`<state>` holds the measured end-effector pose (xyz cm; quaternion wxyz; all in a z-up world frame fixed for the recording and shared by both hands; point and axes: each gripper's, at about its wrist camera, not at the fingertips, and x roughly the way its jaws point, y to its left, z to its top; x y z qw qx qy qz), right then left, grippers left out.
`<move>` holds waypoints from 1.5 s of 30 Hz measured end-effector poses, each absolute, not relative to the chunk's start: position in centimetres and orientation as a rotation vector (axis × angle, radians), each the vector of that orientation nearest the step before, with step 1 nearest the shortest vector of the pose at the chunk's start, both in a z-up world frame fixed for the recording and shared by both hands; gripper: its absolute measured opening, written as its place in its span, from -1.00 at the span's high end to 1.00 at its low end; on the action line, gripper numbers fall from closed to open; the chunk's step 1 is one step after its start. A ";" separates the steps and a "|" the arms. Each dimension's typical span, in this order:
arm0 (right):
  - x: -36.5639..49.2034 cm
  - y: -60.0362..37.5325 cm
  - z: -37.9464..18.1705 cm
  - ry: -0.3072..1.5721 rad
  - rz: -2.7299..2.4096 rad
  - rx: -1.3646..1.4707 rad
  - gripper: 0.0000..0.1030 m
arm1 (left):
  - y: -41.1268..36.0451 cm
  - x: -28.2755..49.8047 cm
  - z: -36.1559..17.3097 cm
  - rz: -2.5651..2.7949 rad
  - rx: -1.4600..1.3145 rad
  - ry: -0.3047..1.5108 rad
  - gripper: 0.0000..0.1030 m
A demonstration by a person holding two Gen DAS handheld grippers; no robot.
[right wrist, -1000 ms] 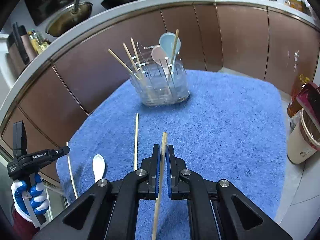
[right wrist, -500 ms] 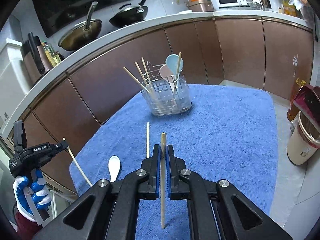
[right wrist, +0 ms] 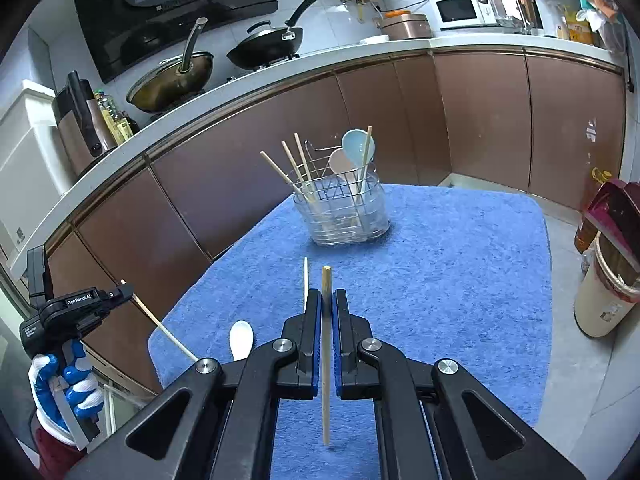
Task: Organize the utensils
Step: 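Lift both held chopsticks and carry them over the wire-basket cup, then lower the chopsticks into the cup and open both tools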
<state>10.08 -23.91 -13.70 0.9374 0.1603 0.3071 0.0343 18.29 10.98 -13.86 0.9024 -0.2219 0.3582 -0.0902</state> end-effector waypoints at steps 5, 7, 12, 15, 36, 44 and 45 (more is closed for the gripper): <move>10.4 -23.7 -13.2 0.619 0.086 0.325 0.90 | 12.0 18.5 -13.6 -0.188 -0.487 0.741 0.91; 10.6 -23.7 -12.8 0.612 0.093 0.324 0.90 | 12.4 18.8 -13.3 -0.195 -0.502 0.741 0.91; 11.5 -23.7 -11.5 0.590 0.116 0.325 0.90 | 12.5 19.5 -12.1 -0.220 -0.518 0.726 0.91; 12.3 -23.9 -10.5 0.576 0.127 0.316 0.90 | 11.9 20.1 -11.0 -0.243 -0.517 0.713 0.91; 26.4 -26.9 0.0 0.304 0.124 0.252 0.90 | -1.7 33.9 1.2 -0.414 -0.414 0.528 0.91; 32.1 -27.8 -2.0 0.289 0.092 0.214 0.90 | -8.6 40.1 0.2 -0.389 -0.325 0.522 0.91; 32.6 -27.9 -2.6 0.295 0.094 0.218 0.90 | -9.0 40.4 -0.2 -0.386 -0.316 0.525 0.91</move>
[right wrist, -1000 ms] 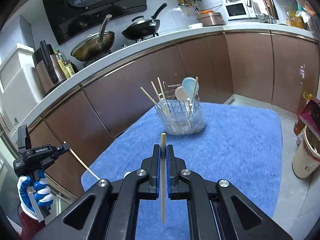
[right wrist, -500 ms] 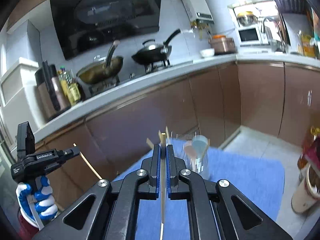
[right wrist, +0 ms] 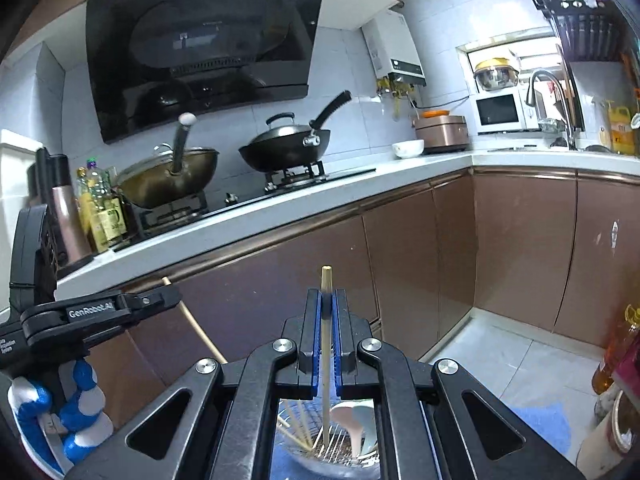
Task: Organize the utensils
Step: 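Lower the chopsticks into the cup and open both tools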
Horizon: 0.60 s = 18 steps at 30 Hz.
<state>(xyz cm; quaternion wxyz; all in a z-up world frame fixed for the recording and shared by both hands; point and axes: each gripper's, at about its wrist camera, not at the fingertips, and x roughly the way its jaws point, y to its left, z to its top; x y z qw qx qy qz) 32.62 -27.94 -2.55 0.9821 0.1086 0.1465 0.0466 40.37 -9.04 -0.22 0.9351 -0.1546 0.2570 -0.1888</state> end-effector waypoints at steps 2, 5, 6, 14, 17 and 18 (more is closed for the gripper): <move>33.7 -27.9 -3.9 0.306 0.092 0.215 0.90 | -10.5 41.2 -1.7 -0.376 -0.281 0.533 0.91; 34.5 -27.5 -5.8 0.321 0.095 0.208 0.90 | -12.1 41.9 -4.1 -0.355 -0.234 0.541 0.91; 34.7 -27.3 -6.5 0.328 0.094 0.202 0.90 | -12.6 42.0 -4.9 -0.347 -0.221 0.544 0.91; 34.7 -26.7 -11.1 0.411 0.085 0.186 0.69 | -14.2 42.3 -9.4 -0.340 -0.170 0.570 0.83; 33.1 -27.4 -11.0 0.393 0.071 0.219 0.29 | -13.7 41.4 -9.4 -0.336 -0.178 0.554 0.40; 32.7 -27.4 -10.8 0.386 0.065 0.225 0.28 | -13.5 41.0 -9.3 -0.335 -0.181 0.541 0.31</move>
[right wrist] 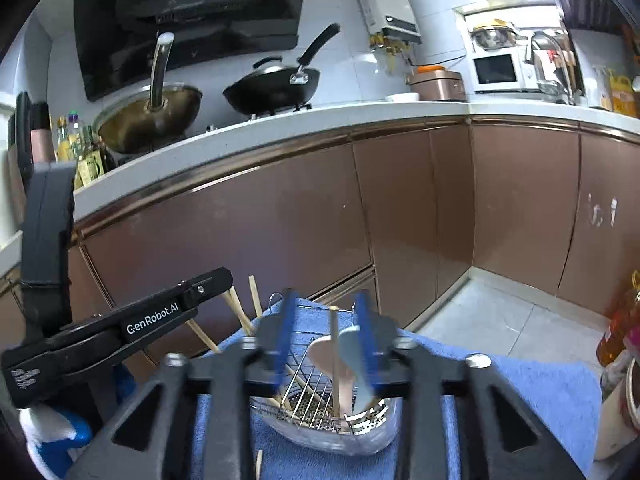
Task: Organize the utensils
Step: 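Lower the chopsticks into the cup and open both tools, then withdraw both open tools from the cup back over the towel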
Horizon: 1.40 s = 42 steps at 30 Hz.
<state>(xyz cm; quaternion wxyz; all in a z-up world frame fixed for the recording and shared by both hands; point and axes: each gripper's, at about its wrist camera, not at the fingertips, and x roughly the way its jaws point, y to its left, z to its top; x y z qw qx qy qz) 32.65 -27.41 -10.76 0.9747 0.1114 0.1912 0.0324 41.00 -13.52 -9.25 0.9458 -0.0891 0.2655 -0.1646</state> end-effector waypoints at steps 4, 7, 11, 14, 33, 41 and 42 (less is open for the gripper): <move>30.1 -28.1 -9.2 0.347 0.034 0.243 0.04 | -12.5 38.4 -8.0 -0.341 -0.183 0.475 0.15; 27.6 -28.4 -8.0 0.324 -0.002 0.258 -0.17 | -11.6 35.7 -6.5 -0.341 -0.166 0.412 0.09; 24.0 -28.5 -6.5 0.293 -0.038 0.282 -0.42 | -10.8 31.5 -4.5 -0.340 -0.127 0.366 0.00; 21.4 -28.1 -5.6 0.278 -0.055 0.302 -0.52 | -10.4 28.0 -3.4 -0.311 -0.066 0.362 0.00; 7.6 -23.6 -4.9 0.212 -0.077 0.245 -0.64 | -6.3 12.1 -2.4 -0.078 -0.008 0.291 -0.22; 4.2 -24.2 -3.7 0.172 -0.126 0.245 -0.70 | -5.9 8.2 -0.9 -0.049 0.003 0.231 -0.30; 3.8 -24.3 -3.5 0.166 -0.126 0.249 -0.70 | -5.8 7.8 -0.7 -0.049 0.002 0.226 -0.31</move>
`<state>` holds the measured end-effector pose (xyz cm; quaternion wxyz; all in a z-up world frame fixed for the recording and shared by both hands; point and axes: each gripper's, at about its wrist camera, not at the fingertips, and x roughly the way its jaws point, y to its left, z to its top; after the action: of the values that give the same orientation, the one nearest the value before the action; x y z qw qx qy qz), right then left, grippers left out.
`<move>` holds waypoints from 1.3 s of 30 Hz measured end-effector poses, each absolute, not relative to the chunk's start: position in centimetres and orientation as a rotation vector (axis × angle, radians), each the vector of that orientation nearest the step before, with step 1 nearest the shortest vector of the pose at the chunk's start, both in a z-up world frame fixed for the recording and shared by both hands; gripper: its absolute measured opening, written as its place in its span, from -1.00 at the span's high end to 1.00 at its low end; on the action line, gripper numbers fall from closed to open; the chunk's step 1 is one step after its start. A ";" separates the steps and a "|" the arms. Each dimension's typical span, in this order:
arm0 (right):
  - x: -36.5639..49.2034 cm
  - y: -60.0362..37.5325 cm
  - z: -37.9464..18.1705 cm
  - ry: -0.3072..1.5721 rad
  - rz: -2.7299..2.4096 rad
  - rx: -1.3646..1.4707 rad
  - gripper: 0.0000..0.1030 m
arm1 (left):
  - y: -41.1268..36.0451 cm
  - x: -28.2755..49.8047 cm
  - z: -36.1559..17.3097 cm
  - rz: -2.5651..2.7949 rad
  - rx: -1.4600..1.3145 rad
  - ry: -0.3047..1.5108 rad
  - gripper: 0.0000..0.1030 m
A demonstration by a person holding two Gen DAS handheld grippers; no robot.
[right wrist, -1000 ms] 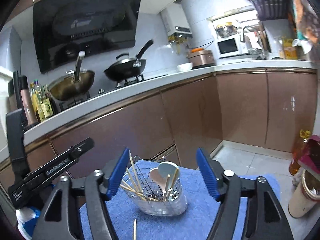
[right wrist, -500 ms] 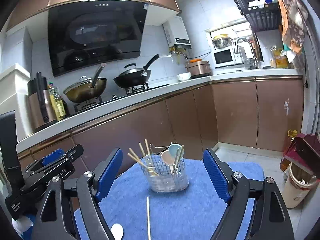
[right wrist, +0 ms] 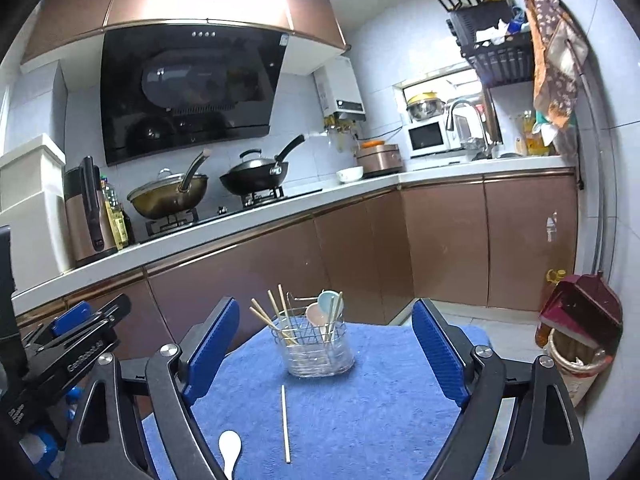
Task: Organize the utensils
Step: 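Withdraw both open tools from the cup back over the towel, then grasp the white ceramic spoon with the left tool while the right tool grasps the last chopstick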
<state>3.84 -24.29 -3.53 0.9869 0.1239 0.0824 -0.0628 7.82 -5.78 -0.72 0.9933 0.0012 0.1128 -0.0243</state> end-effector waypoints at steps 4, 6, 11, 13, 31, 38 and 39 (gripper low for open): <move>3.1 -24.1 -3.1 0.154 -0.117 0.244 -0.71 | -5.4 6.7 -0.1 -0.036 0.004 0.206 -0.34; 2.8 -23.8 -2.8 0.147 -0.114 0.232 -0.72 | -5.1 6.3 0.0 -0.027 0.004 0.200 -0.35; 2.1 -23.3 -2.6 0.133 -0.104 0.218 -0.74 | -4.5 5.6 0.3 -0.010 0.002 0.185 -0.36; 1.9 -23.1 -2.6 0.129 -0.100 0.212 -0.74 | -4.3 5.4 0.3 -0.002 0.001 0.181 -0.37; 0.8 -22.0 -2.1 0.105 -0.065 0.177 -0.75 | -2.5 3.9 0.5 0.010 -0.044 0.149 -0.56; 2.0 -22.0 -3.1 0.153 -0.035 0.158 -0.75 | 0.2 6.9 -2.3 -0.147 -0.143 0.306 -0.57; 2.4 -22.1 -3.5 0.170 -0.032 0.154 -0.75 | 0.6 7.3 -3.0 -0.166 -0.156 0.333 -0.57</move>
<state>2.39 -22.08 -3.49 0.9933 0.0767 0.0846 -0.0160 7.33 0.58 -2.95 0.9797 -0.0777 0.1651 -0.0826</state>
